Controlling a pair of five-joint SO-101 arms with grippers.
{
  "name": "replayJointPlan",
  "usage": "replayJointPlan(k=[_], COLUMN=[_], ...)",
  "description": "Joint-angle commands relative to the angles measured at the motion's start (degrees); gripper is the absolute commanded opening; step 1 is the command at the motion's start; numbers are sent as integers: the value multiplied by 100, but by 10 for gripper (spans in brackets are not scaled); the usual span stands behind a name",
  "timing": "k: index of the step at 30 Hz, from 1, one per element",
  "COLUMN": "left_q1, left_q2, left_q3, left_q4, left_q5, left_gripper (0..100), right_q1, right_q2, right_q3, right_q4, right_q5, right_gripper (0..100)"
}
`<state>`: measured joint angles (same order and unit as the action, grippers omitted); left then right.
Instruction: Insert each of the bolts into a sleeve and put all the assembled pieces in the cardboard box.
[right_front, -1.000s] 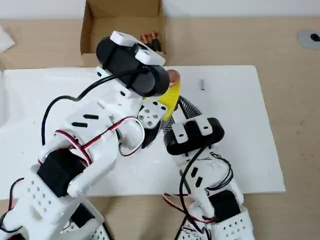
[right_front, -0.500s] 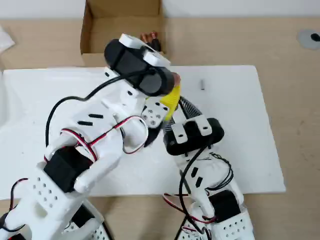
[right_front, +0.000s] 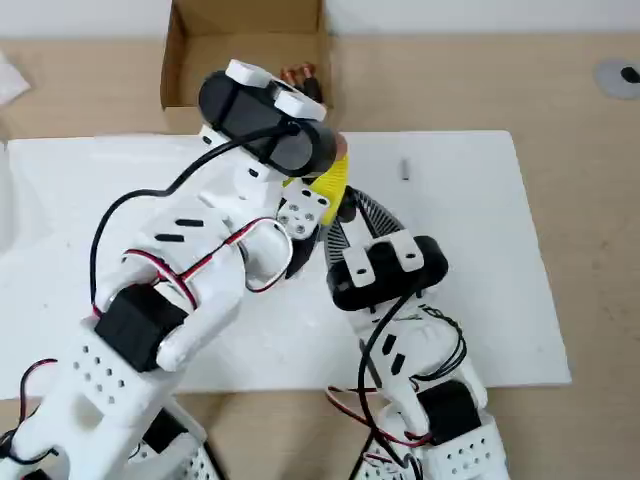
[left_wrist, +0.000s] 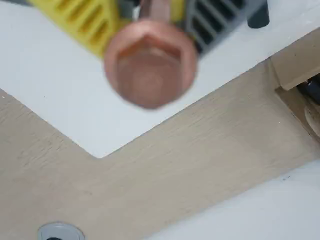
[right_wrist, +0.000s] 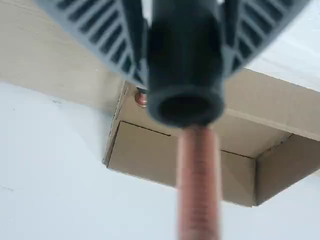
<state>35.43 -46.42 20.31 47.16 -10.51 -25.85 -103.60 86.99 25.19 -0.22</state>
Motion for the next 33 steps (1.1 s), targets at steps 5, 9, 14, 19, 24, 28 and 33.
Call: replayJointPlan(k=[5, 9, 14, 19, 24, 28, 33], left_q1=[-88, -88, -88, -88, -88, -79, -79], left_q2=[-22, -22, -22, -48, -66, -66, -66], left_q3=[141, 246, 202, 202, 202, 88, 44], left_q4=[-334, -457, -440, -422, -404, -202, -88], left_q5=[9, 70, 387, 404, 589, 642, 651], left_gripper=[5, 5, 5, 5, 5, 5, 5], right_q1=[-92, -92, -92, -92, -92, -92, -92], right_q2=[-585, -585, -585, -585, -585, -585, -585], right_q3=[-189, -189, -171, -171, -163, -163, -163], right_q4=[-149, -149, -149, -149, -149, -149, -149], right_q5=[9, 9, 26, 26, 26, 35, 35], right_gripper=[9, 9, 9, 9, 9, 9, 9])
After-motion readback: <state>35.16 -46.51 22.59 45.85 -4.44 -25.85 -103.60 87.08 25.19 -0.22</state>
